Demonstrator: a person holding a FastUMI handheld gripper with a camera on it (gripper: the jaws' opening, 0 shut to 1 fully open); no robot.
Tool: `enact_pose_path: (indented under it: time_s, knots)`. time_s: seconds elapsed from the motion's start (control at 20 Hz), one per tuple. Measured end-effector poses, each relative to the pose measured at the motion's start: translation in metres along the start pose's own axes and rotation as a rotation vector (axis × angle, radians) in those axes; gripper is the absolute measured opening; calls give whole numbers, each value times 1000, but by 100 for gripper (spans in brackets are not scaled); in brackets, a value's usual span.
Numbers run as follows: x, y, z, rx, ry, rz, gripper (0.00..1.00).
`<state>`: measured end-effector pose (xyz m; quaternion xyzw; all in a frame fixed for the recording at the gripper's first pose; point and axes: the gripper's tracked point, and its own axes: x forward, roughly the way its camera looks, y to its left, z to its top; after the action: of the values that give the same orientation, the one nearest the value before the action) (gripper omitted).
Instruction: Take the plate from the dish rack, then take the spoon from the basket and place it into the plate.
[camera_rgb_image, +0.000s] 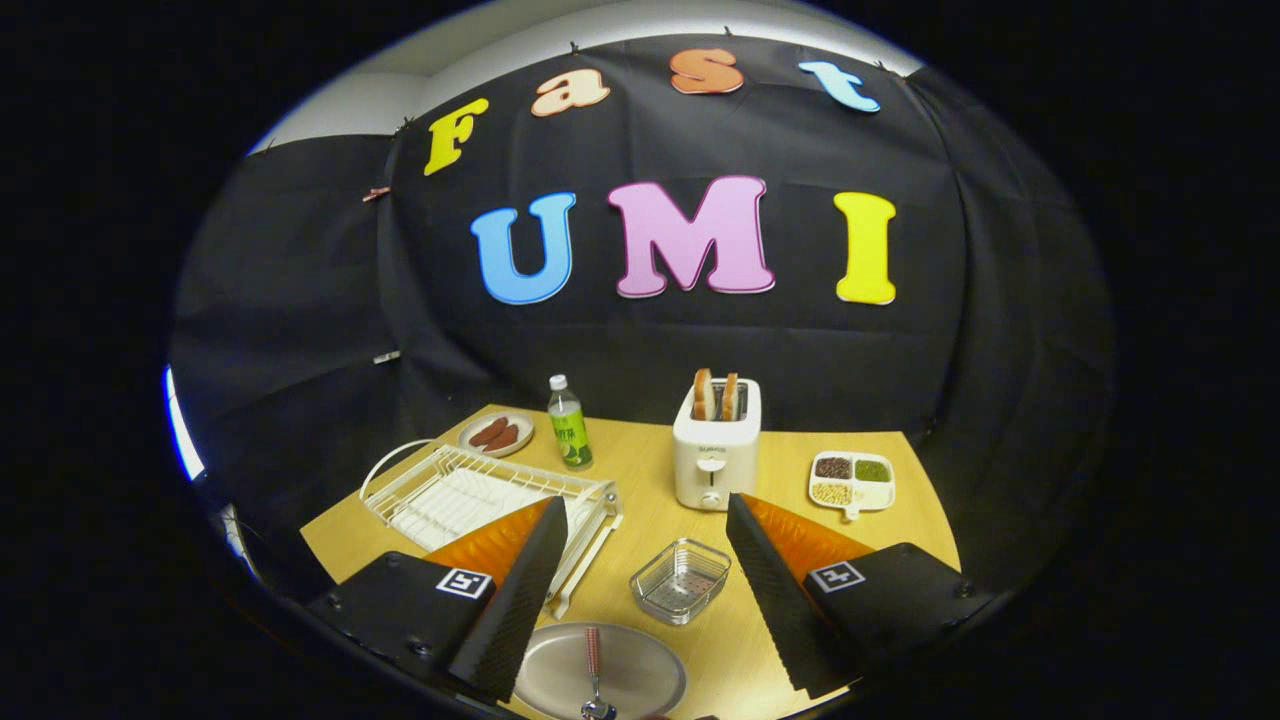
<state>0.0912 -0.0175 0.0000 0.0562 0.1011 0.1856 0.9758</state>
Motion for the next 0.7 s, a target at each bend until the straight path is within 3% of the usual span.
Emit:
enact_pose_path:
  time_s: [0.35,0.7]
  knots:
    - [-51,-25,49,45,-142,-237,98]
    - [-90,-19,61,59,-207,-361,99]
